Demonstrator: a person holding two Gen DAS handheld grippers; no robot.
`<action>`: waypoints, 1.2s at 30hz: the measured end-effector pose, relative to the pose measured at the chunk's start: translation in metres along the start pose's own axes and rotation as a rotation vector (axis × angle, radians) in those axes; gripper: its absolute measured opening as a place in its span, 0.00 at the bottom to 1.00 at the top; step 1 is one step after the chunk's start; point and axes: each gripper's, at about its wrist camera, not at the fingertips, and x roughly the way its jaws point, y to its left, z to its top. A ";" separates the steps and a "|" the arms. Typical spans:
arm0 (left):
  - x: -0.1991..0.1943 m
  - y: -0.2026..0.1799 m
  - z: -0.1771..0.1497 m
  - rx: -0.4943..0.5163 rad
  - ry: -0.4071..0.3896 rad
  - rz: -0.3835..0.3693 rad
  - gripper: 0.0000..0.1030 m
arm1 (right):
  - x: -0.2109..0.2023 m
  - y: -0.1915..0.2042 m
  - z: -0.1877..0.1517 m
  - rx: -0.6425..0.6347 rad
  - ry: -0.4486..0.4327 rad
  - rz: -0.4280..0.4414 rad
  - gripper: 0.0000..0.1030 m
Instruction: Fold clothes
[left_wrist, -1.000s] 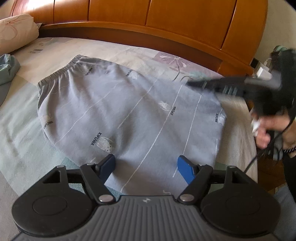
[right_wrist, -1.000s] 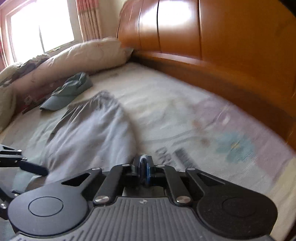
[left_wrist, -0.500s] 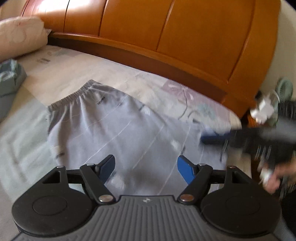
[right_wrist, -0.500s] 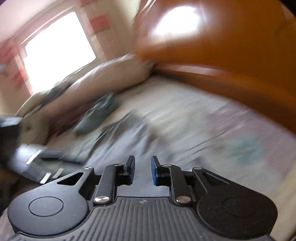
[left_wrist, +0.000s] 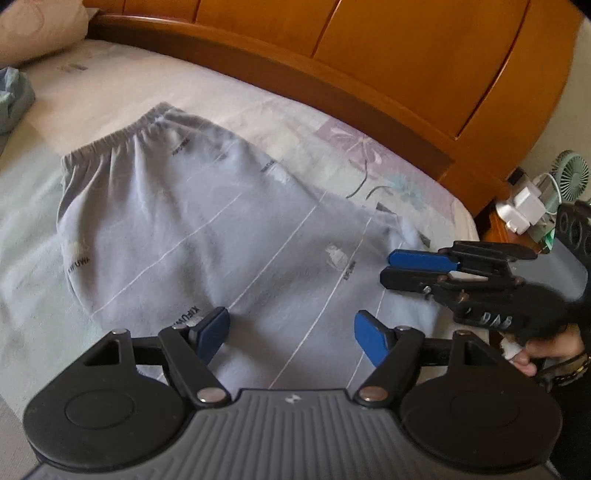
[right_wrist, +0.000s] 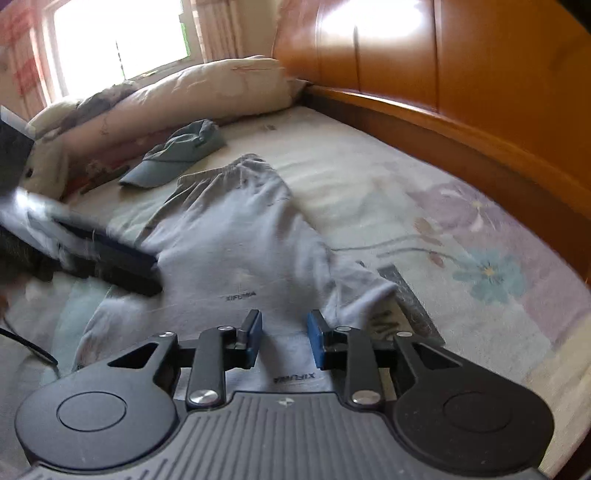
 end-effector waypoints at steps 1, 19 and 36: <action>-0.003 -0.003 0.002 -0.003 -0.002 -0.002 0.73 | -0.002 -0.002 0.001 0.019 0.001 0.006 0.31; 0.026 -0.017 0.050 0.011 -0.052 -0.067 0.77 | -0.020 -0.004 -0.015 -0.011 0.012 -0.076 0.57; 0.082 0.012 0.110 -0.063 -0.032 0.057 0.77 | -0.040 -0.004 -0.014 -0.012 -0.061 -0.031 0.61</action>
